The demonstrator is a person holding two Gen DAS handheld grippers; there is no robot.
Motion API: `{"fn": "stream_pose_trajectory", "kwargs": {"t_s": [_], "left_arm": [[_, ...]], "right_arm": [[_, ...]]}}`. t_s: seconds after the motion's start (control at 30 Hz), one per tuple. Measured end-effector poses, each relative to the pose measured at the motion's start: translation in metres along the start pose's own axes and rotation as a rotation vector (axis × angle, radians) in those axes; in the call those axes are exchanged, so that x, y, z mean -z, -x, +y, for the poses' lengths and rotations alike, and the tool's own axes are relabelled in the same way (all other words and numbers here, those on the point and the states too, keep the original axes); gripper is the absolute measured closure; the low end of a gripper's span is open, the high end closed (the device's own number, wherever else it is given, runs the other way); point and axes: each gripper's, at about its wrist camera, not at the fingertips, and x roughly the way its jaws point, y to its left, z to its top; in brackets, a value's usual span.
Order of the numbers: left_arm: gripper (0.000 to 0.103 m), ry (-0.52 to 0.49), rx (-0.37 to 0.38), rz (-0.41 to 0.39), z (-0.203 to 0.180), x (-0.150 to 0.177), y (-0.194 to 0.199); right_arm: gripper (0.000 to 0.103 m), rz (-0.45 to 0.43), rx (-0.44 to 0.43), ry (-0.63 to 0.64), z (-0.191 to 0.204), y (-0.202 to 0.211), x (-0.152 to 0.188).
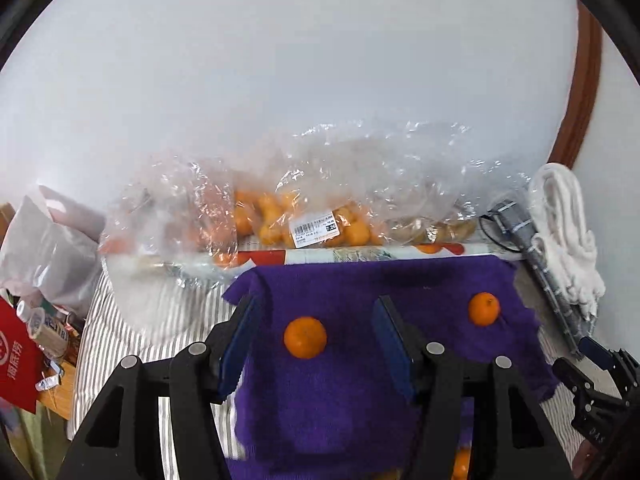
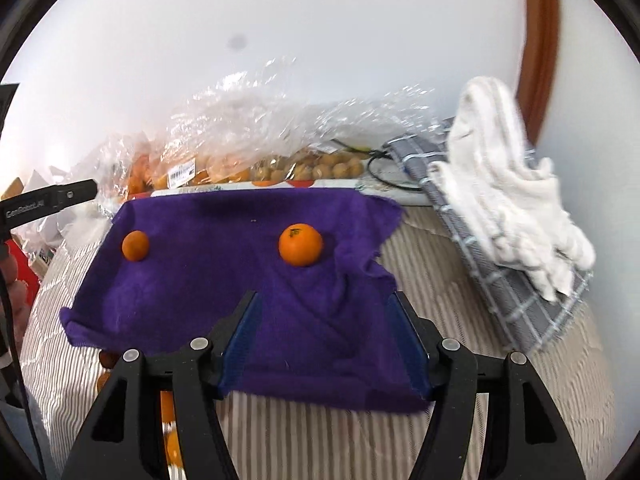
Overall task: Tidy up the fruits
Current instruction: 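Lower the oranges onto the towel and open both tools, then grasp another orange from the pile with the right tool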
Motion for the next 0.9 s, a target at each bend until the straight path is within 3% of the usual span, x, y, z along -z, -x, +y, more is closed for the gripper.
{"fn": "stream_pose_trajectory", "kwargs": {"t_s": [0.33, 0.67, 0.9], "left_arm": [[0.046, 0.047, -0.005, 0.062, 0.028, 0.077, 0.034], [0.046, 0.136, -0.065, 0.141, 0.061, 0.168, 0.050], [0.046, 0.146, -0.076, 0.166, 0.069, 0.197, 0.060]], "right_arm": [[0.039, 0.041, -0.090, 0.008, 0.002, 0.019, 0.049], [0.043, 0.073, -0.257, 0.081, 0.055, 0.018, 0.097], [0.048, 0.134, -0.284, 0.043, 0.069, -0.001, 0.103]]}}
